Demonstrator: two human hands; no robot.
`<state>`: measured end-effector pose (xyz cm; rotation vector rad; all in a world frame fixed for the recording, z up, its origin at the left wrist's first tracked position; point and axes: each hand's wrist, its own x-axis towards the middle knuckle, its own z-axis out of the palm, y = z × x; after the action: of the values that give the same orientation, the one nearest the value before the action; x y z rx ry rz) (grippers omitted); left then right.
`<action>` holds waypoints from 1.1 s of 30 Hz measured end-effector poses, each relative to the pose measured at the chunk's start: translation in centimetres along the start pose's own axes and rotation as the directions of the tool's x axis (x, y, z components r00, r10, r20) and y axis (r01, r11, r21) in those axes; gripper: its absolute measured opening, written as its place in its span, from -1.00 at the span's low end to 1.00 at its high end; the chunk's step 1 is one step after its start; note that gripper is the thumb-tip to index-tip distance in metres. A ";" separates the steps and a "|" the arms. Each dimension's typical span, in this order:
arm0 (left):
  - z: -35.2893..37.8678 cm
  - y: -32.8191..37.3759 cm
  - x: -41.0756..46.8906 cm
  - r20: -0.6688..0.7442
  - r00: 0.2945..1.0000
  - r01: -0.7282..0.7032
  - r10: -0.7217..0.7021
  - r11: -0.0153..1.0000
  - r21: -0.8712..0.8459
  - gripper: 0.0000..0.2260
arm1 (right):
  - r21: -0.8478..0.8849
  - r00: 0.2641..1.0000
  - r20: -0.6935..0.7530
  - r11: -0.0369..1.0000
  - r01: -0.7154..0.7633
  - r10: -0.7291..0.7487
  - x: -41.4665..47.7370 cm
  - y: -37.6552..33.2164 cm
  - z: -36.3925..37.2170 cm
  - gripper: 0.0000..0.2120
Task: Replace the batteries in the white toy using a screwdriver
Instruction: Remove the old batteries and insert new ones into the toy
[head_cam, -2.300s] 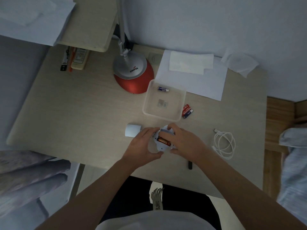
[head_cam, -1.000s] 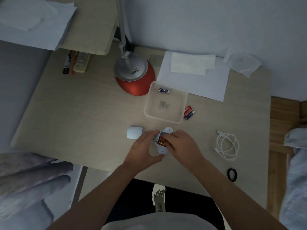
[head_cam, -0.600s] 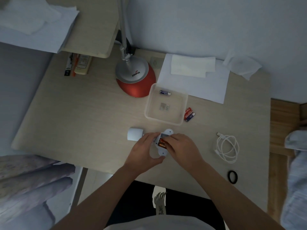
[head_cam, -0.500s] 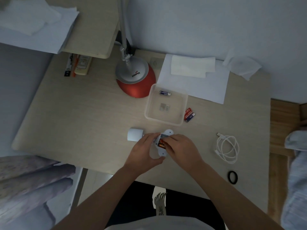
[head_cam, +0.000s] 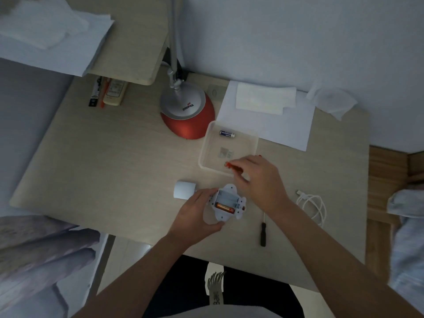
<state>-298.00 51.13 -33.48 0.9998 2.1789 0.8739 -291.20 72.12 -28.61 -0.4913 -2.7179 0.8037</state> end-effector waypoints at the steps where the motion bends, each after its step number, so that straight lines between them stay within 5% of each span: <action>1: 0.0 0.0 0.0 0.002 1.000 0.008 -0.008 1.000 -0.003 -0.28 | -0.016 1.000 0.006 1.000 -0.009 0.009 0.8 0.2 0.0 -0.84; 15: 0.4 0.4 -0.4 -0.034 0.999 0.033 -0.033 0.999 -0.016 -0.30 | -0.161 0.896 0.417 0.983 -0.089 0.149 6.3 2.4 4.6 -0.83; 33: 0.5 0.2 -0.3 -0.042 0.998 0.036 -0.037 0.999 -0.015 -0.29 | -0.163 0.889 0.414 0.977 -0.139 0.196 6.5 3.1 6.2 -0.86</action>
<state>-297.39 51.09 -33.56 0.9401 2.2156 0.9000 -298.46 74.15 -34.36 -0.6537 -3.1853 0.8694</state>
